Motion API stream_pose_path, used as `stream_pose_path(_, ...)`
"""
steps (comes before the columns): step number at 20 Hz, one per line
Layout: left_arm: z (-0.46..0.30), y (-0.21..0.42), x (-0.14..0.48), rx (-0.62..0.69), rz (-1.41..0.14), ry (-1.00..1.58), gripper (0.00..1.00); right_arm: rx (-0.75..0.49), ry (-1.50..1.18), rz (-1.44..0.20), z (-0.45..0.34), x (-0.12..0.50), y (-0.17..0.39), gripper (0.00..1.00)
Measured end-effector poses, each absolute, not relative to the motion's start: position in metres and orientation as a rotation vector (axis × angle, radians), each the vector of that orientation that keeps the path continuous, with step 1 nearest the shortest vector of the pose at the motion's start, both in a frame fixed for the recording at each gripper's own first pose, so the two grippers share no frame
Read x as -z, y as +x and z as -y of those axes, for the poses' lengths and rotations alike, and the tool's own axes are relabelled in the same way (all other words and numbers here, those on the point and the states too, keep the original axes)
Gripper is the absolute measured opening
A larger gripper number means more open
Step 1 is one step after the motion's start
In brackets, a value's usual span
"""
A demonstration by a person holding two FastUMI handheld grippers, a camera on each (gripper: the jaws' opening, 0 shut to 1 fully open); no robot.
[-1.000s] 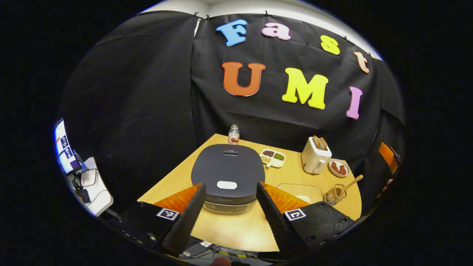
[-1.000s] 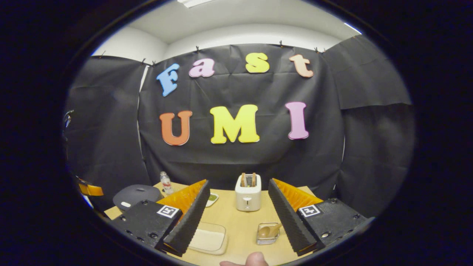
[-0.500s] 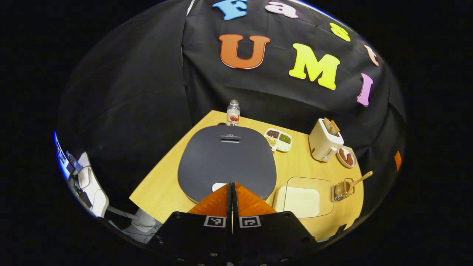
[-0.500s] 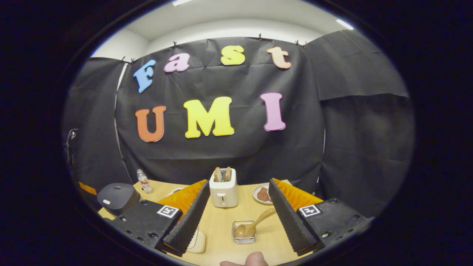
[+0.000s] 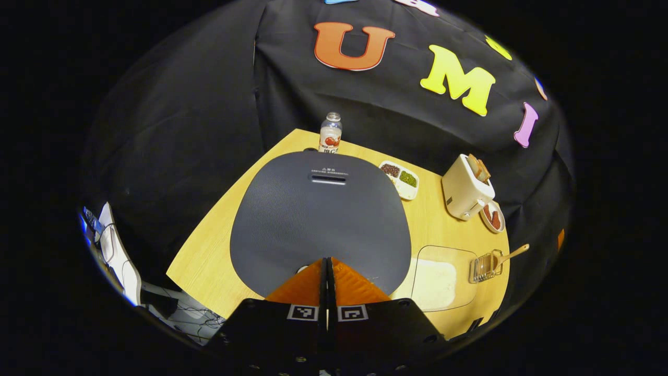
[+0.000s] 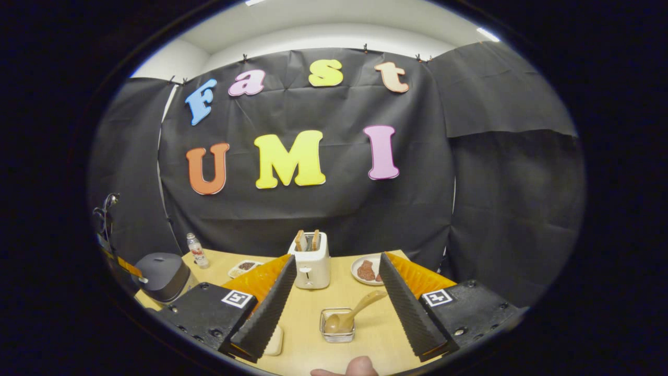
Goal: Close the left gripper, press the button to open the rice cooker; take a wooden spoon from the chopstick holder with the right hand, scoop a spoonful of rice and pour it into the rice cooker, then put the wooden spoon back into the chopstick holder.
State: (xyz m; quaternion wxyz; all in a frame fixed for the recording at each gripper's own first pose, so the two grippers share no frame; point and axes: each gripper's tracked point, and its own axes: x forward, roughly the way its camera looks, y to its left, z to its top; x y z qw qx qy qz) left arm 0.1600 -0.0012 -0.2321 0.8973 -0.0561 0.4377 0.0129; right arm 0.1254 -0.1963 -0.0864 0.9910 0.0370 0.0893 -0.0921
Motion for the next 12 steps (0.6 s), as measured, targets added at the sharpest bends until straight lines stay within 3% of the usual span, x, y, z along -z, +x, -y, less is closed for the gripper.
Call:
stream_pose_path(6, 0.002, 0.15, 0.236, -0.04, -0.96, -0.151, 0.01, 0.17, 0.087, -0.211, 0.185, 0.1, 0.124, 0.99)
stream_pose_path(12, 0.0, 0.156, 0.216, -0.109, -0.85, -0.174, 0.0, 0.157, 0.081, -0.171, 0.186, 0.079, 0.124, 1.0)
